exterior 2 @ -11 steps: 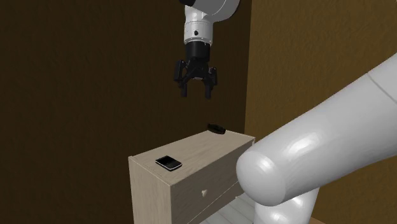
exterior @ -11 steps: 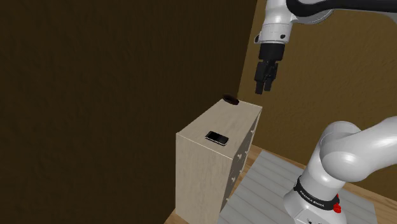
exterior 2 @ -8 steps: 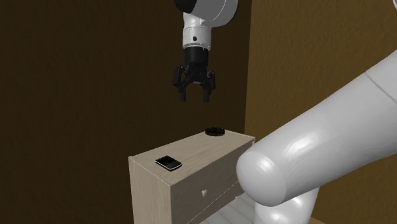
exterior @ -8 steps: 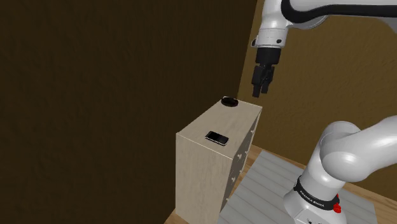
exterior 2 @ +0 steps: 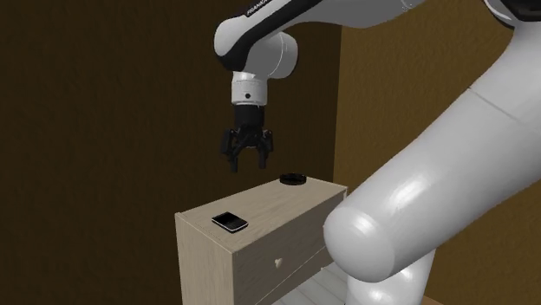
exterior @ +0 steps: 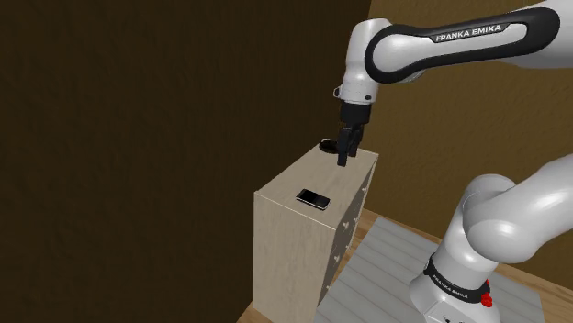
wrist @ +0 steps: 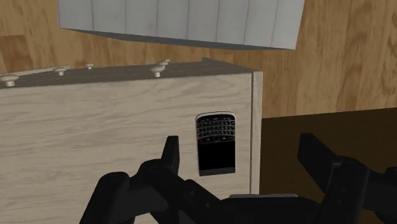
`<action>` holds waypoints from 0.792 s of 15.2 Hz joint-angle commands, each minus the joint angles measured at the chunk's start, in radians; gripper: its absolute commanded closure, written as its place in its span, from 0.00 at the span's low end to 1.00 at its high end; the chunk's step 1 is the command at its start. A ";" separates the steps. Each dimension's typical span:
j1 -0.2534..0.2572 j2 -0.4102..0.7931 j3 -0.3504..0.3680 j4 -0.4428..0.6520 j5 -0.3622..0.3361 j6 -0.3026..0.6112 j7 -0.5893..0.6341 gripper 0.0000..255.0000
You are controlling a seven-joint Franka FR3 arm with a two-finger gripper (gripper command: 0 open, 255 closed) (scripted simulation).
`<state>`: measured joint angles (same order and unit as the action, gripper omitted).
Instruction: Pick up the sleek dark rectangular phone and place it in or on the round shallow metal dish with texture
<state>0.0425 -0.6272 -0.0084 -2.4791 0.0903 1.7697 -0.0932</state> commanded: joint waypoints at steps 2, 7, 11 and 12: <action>0.011 0.076 0.003 -0.031 -0.007 0.121 -0.040 0.00; 0.033 0.234 0.014 -0.049 -0.014 0.314 -0.093 0.00; 0.046 0.366 0.023 -0.037 -0.021 0.448 -0.129 0.00; 0.047 0.374 0.023 -0.045 -0.020 0.463 -0.129 0.00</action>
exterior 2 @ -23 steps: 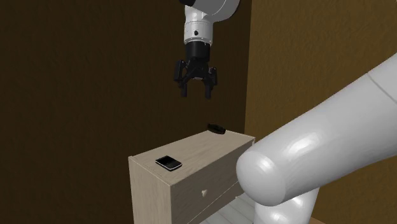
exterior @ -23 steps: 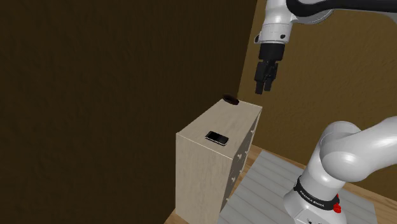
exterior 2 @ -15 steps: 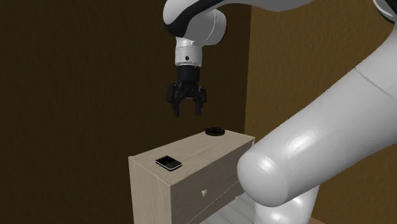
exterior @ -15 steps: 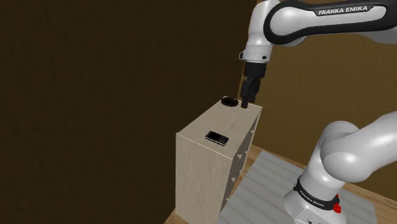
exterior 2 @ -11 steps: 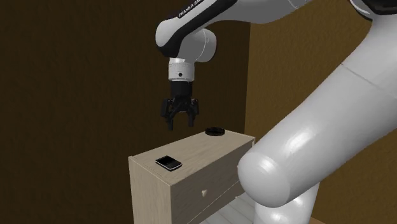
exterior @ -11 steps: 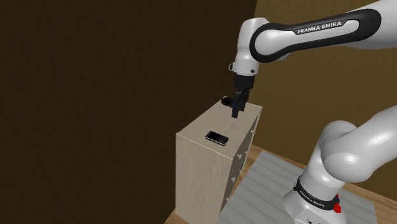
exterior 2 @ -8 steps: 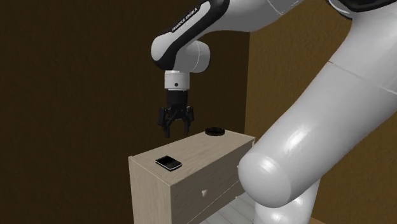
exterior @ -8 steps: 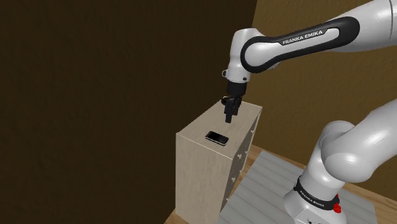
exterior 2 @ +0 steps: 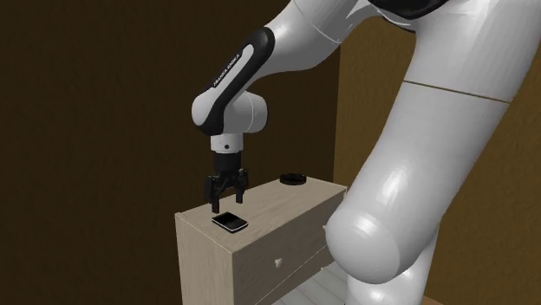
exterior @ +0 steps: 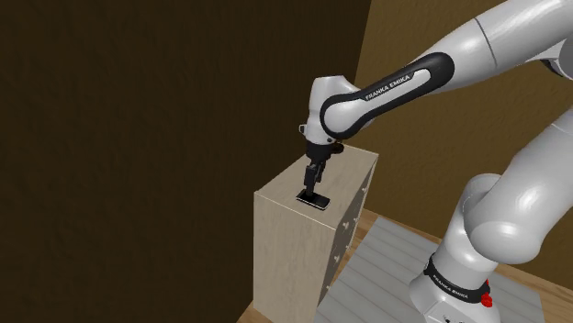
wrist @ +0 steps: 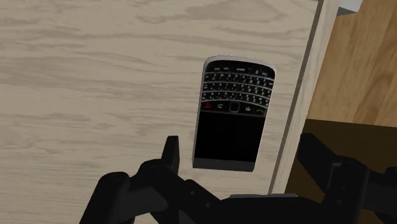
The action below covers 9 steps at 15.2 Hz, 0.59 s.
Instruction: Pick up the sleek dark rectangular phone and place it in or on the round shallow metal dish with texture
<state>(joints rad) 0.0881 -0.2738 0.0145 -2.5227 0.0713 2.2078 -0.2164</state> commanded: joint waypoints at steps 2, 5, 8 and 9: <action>0.002 0.037 0.001 -0.015 0.001 0.055 -0.007 0.00; 0.004 0.064 0.003 -0.034 0.004 0.101 -0.008 0.00; 0.005 0.079 0.003 -0.044 0.006 0.126 -0.009 0.00; 0.005 0.079 0.003 -0.044 0.006 0.126 -0.009 0.00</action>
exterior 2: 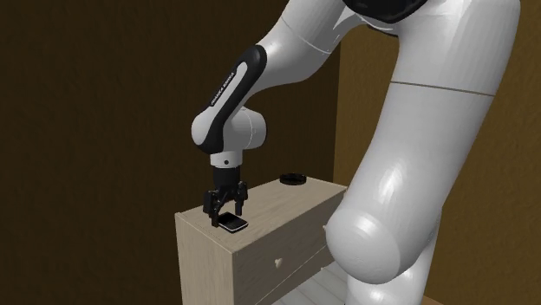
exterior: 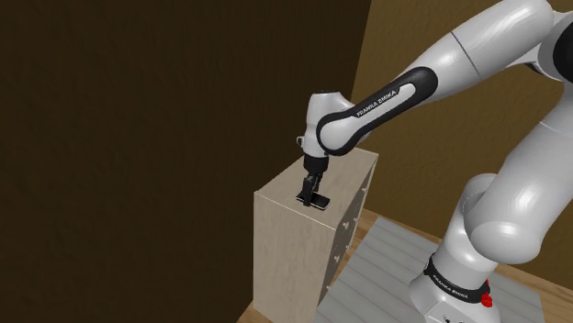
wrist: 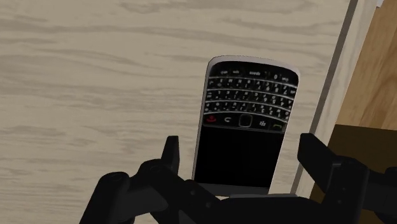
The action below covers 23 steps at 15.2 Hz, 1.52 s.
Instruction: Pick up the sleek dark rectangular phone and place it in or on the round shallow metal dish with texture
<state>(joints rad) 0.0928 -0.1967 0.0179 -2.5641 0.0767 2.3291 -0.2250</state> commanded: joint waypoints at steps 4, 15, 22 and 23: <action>0.000 0.002 0.000 -0.002 0.000 0.004 -0.001 0.00; 0.000 0.002 0.000 -0.002 0.000 0.004 0.000 1.00; -0.002 -0.064 -0.001 0.039 -0.005 -0.103 0.007 1.00; -0.002 -0.073 -0.001 0.046 -0.006 -0.118 0.008 1.00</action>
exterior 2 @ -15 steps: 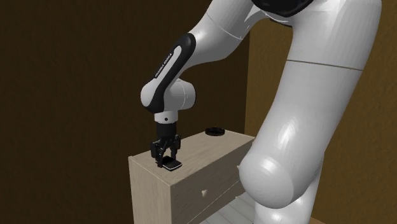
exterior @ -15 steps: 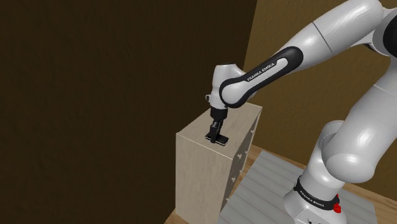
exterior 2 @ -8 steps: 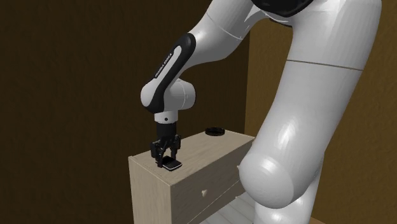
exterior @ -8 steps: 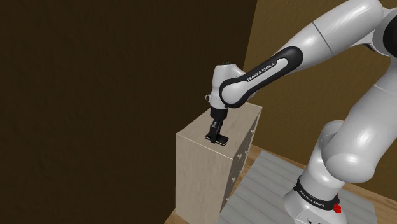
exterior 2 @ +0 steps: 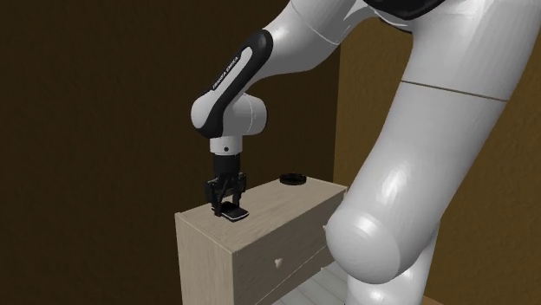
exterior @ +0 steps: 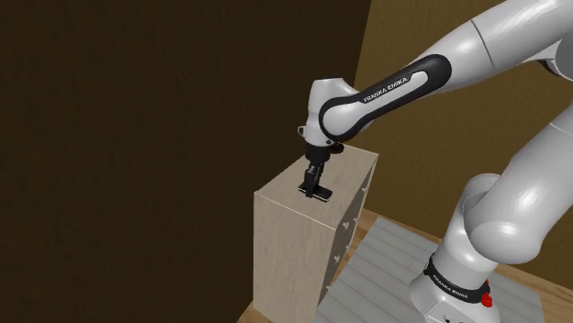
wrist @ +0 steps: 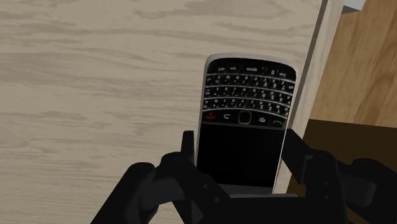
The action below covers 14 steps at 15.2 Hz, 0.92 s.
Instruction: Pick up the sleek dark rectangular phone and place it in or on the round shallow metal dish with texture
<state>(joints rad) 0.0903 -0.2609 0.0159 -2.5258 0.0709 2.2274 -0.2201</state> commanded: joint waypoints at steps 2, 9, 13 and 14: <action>0.000 -0.024 0.001 0.022 -0.002 -0.047 0.004 1.00; -0.001 -0.071 0.000 0.079 -0.006 -0.150 0.010 1.00; -0.002 -0.092 0.000 0.116 -0.007 -0.208 0.013 1.00; -0.002 -0.097 -0.001 0.126 -0.008 -0.223 0.014 1.00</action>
<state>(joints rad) 0.0887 -0.3526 0.0155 -2.4103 0.0635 2.0204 -0.2071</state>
